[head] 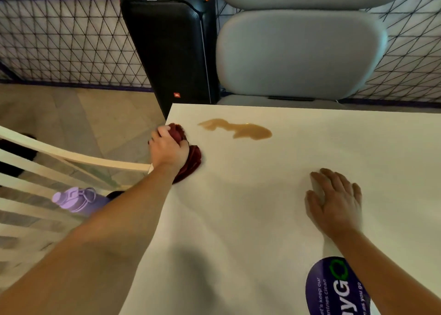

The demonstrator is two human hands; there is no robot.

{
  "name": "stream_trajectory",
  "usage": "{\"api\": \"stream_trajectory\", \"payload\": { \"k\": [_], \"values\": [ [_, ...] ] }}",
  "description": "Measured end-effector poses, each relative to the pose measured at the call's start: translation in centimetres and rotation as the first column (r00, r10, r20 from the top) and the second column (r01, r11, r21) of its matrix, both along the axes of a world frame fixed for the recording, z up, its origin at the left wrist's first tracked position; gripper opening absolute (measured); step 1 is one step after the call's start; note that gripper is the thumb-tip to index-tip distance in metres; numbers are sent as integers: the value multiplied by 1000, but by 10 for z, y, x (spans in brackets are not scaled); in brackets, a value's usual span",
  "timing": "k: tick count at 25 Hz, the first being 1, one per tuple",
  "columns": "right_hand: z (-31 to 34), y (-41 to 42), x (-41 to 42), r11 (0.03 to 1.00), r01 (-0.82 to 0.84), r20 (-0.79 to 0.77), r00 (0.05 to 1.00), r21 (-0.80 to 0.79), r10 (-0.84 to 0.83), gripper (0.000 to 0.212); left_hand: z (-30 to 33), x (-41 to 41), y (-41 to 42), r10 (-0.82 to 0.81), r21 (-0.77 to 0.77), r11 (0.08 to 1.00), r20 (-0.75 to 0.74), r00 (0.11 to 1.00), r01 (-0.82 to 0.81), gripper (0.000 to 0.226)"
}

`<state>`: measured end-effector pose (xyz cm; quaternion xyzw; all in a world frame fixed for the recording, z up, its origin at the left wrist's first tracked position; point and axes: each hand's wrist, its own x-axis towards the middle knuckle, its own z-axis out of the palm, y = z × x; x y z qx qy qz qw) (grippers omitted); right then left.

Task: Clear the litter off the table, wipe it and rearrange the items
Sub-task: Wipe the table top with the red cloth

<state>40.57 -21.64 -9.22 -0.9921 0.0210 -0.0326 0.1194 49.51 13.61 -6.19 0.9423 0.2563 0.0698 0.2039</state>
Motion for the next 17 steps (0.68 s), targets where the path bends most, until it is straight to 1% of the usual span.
{"api": "stream_trajectory", "payload": {
  "k": [1, 2, 4, 7, 9, 11, 13, 15, 17],
  "values": [
    [0, 0, 0, 1000, 4, 4, 1000, 6, -4, 61, 1, 17, -2, 32, -18, 999, -12, 999, -32, 48],
    [0, 0, 0, 1000, 8, 11, 1000, 9, -8, 61, 1, 32, -6, 39, 3, 999, -35, 999, -39, 46],
    [0, -2, -1, 1000, 10, 28, 1000, 10, -11, 60, -2, 57, -24, -26, 65, 997, -80, 996, 31, 46],
    [2, -4, -1, 1000, 6, 30, 1000, 7, -7, 59, -4, 62, -58, -231, 42, 972, -38, 972, 233, 49],
    [2, -5, -1, 1000, 9, 36, 999, 9, -9, 59, -4, 39, -64, -409, 4, 912, -21, 912, 409, 60],
    [1, -5, -2, 1000, 10, 37, 999, 12, -10, 59, -3, 4, -42, -525, -21, 851, -23, 851, 525, 69],
    [2, -5, -2, 1000, 11, 39, 999, 21, -11, 59, -5, -22, -9, -524, -35, 851, 5, 852, 523, 68],
    [1, -4, -1, 1000, 10, 42, 999, 21, -11, 59, -6, -14, 13, -408, -29, 912, 27, 913, 409, 63],
    [1, -3, 1, 1000, 4, 49, 999, 14, -5, 57, -10, 15, 6, -255, -33, 966, 50, 966, 257, 58]
  ]
}}
